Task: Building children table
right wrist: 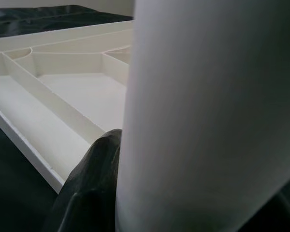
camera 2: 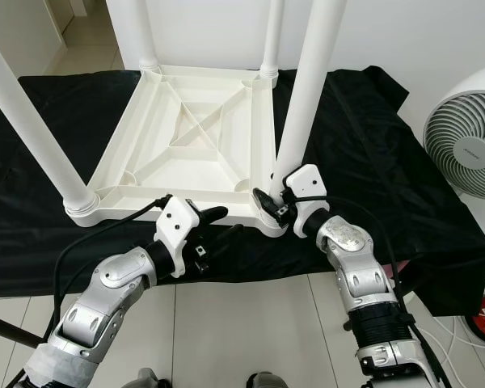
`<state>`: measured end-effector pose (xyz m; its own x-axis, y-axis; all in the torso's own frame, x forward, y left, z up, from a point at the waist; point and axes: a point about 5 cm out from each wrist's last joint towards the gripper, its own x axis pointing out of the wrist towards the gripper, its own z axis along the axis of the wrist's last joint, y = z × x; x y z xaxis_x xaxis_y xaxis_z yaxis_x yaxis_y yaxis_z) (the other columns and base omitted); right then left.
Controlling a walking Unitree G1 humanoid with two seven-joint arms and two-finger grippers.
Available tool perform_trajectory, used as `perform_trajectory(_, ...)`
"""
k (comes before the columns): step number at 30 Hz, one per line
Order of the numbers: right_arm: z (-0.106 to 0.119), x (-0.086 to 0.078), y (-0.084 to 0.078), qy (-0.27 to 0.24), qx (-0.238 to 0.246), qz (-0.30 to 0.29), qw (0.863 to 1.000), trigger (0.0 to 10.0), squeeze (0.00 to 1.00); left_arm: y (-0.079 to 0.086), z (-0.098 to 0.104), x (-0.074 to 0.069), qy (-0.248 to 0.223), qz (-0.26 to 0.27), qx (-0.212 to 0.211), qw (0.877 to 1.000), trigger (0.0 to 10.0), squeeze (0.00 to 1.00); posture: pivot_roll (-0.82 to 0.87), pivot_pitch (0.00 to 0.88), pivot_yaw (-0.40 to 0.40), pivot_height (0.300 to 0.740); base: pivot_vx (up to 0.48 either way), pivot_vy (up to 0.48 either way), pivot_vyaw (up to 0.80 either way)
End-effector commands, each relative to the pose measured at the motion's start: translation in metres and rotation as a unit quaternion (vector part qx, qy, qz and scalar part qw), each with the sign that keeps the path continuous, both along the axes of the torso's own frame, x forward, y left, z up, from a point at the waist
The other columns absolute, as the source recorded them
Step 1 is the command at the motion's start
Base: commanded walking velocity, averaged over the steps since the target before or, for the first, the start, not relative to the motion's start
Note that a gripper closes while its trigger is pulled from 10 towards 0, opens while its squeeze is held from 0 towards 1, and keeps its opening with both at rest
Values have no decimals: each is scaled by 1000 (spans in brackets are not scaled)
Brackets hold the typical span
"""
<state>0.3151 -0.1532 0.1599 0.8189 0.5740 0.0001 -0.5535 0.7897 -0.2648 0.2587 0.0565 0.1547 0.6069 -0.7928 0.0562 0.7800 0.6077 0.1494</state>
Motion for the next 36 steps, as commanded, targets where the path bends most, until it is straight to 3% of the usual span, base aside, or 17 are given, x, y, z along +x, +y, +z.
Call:
perform_trajectory(1,-15,-3,7,34,3,-10,999,0,0,-1,0,-2,-5,5,4,1000,10000,0,-65,49,-3,740,0,0,0)
perform_trajectory(5,-18,0,11,33,25,-74,996,0,0,-2,0,-2,-6,4,3,1000,10000,0,-65,45,-7,740,0,0,0)
perform_trajectory(8,-23,3,21,66,95,-171,978,0,0,-3,-1,-2,-11,1,13,1000,10000,0,-69,45,-11,740,0,0,0)
perform_trajectory(12,-23,3,24,71,114,-197,971,0,0,-4,-2,-2,-12,1,15,1000,10000,0,-72,48,-13,740,0,0,0)
perform_trajectory(15,-27,1,37,87,152,-274,946,0,0,-5,-1,-2,-10,2,9,1000,10000,0,-75,56,-13,740,0,0,0)
perform_trajectory(21,-25,-2,53,97,166,-258,947,0,0,-6,-1,-2,-9,5,5,1000,10000,0,-75,67,-14,740,0,0,0)
perform_trajectory(22,-21,-1,48,84,160,-253,950,6471,0,-7,0,-2,-9,7,3,1000,10000,0,-70,70,-19,740,0,0,0)
perform_trajectory(24,-20,-1,47,80,159,-252,951,6471,0,-7,-1,-2,-9,7,3,1000,10000,0,-70,70,-19,740,0,0,0)
perform_trajectory(25,-19,0,46,77,156,-246,953,10000,0,-7,-1,-3,-9,7,4,1000,10000,0,-69,71,-19,740,0,0,0)
perform_trajectory(29,-20,0,43,72,131,-201,968,10000,0,-8,-2,-4,-9,4,7,1000,10000,0,-68,69,-18,740,0,0,0)
perform_trajectory(30,-22,-1,43,79,126,-167,975,10000,1000,-8,-2,-5,-10,2,8,1000,10000,0,-69,67,-18,740,0,0,0)
perform_trajectory(36,-20,-1,36,66,111,-106,986,10000,1000,-7,-1,-2,-15,5,12,1000,10000,0,-72,62,-17,740,0,0,0)
